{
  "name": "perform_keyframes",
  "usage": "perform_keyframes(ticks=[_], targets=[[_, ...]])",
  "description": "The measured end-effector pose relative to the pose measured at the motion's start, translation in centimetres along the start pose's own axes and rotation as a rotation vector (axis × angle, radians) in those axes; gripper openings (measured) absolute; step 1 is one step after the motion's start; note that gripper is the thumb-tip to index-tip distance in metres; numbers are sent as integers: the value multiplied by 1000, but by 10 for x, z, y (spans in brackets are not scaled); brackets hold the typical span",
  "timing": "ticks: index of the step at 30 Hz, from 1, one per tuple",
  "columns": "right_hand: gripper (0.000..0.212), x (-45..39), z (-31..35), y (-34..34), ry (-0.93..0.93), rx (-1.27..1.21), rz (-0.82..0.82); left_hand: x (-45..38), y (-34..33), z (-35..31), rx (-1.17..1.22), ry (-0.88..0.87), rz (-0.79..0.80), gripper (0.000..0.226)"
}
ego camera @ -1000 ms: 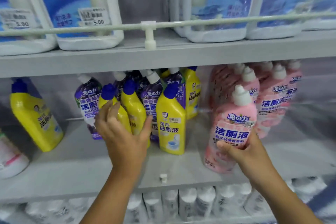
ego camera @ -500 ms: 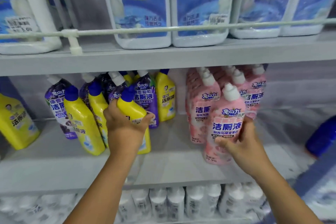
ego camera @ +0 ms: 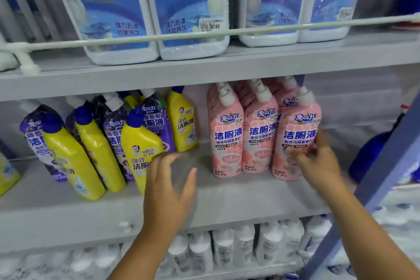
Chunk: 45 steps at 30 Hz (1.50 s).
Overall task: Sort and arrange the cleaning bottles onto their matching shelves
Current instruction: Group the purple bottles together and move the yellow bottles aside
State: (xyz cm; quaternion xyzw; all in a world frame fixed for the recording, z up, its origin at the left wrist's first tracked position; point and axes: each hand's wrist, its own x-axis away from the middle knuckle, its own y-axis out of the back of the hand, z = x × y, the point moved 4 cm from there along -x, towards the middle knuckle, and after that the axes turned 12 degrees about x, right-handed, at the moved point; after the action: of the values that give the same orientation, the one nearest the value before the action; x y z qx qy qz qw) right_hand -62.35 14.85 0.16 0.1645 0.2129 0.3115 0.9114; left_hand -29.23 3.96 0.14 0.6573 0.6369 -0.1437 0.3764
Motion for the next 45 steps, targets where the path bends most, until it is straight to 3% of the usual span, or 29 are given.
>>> perform_keyframes(ticks=[3,6,9,13,20,25,32,37,41,45], targets=[[62,-11,-4,-3,-11,-3,-11,-15,-48,-6,220,193,177,56],[56,-15,-16,-2,-52,-50,1,-42,-79,-8,277,201,192,62],[54,-17,-19,0,-50,-91,22,-65,-99,-9,374,291,182,53],[50,-27,-18,-2,-20,-65,25,-67,-104,-3,374,311,110,51],[46,-42,-20,-5,46,-1,39,-66,-103,3,317,385,189,42],[31,-42,-24,-8,81,-6,15,-65,-102,4,302,404,196,35],[27,-40,-26,-12,16,-103,66,-62,-104,-1,341,417,163,27],[26,-35,-32,-19,32,-109,-34,-57,-108,3,373,458,179,32],[38,-32,-37,-22,-23,-147,-8,-50,-110,9,329,502,182,29],[85,-26,-36,-30,-30,-144,1,-52,-110,10,329,533,178,31]])
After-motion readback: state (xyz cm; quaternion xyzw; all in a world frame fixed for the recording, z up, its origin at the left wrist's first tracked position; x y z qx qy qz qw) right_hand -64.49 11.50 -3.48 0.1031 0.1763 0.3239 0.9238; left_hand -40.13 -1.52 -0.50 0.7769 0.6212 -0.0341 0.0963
